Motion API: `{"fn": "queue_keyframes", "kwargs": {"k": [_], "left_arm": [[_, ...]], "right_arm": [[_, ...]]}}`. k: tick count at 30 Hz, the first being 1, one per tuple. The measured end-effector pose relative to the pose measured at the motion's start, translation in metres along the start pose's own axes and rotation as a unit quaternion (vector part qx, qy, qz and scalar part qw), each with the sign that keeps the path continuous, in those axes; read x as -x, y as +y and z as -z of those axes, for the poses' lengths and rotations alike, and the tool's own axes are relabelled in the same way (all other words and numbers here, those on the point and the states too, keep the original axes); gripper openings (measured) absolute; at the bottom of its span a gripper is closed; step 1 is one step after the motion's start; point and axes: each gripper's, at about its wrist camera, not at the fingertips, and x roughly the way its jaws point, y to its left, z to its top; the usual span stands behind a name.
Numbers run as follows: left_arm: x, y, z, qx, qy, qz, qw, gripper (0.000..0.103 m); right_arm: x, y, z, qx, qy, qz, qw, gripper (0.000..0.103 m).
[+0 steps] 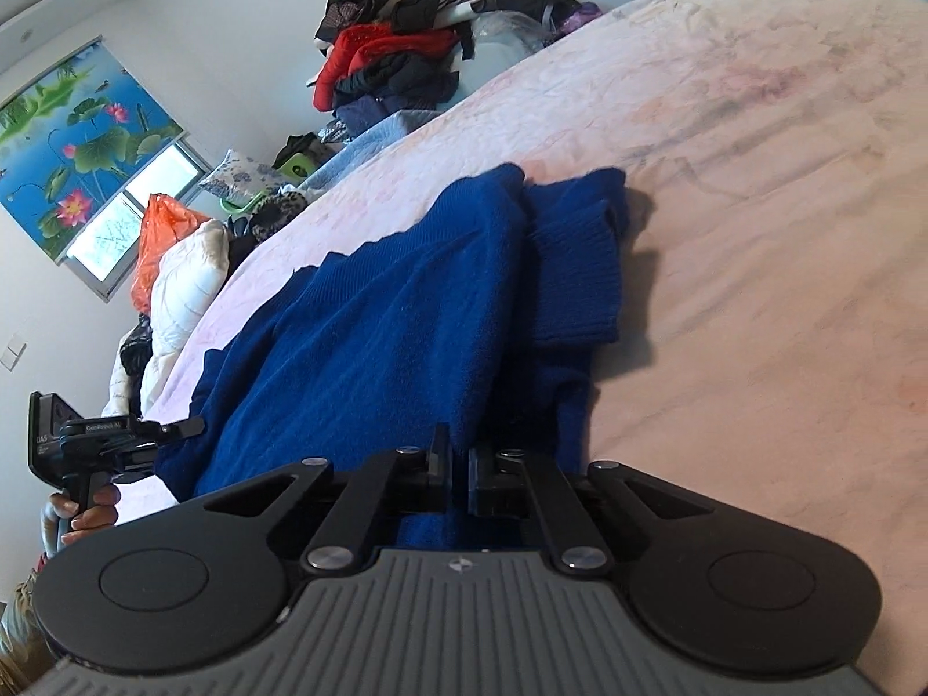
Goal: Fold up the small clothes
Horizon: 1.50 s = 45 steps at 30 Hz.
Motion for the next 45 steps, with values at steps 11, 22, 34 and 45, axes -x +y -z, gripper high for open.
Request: {"fn": "queue_keyframes", "kwargs": {"k": [11, 22, 34, 45], "left_arm": [[0.030, -0.003, 0.025, -0.061, 0.001, -0.069, 0.9958, 0.006], [0.005, -0.064, -0.047, -0.135, -0.061, -0.096, 0.9843, 0.064], [-0.113, -0.055, -0.082, -0.126, 0.012, -0.124, 0.9842, 0.060], [-0.098, -0.094, -0.059, -0.224, -0.125, -0.237, 0.9369, 0.013]], "right_arm": [[0.017, -0.006, 0.008, 0.021, 0.045, 0.046, 0.998, 0.012], [-0.019, 0.038, -0.079, 0.116, -0.039, 0.068, 0.990, 0.067], [-0.133, 0.025, -0.121, 0.072, 0.044, 0.044, 0.995, 0.016], [-0.104, 0.072, -0.106, 0.237, -0.044, 0.123, 0.963, 0.011]]}}
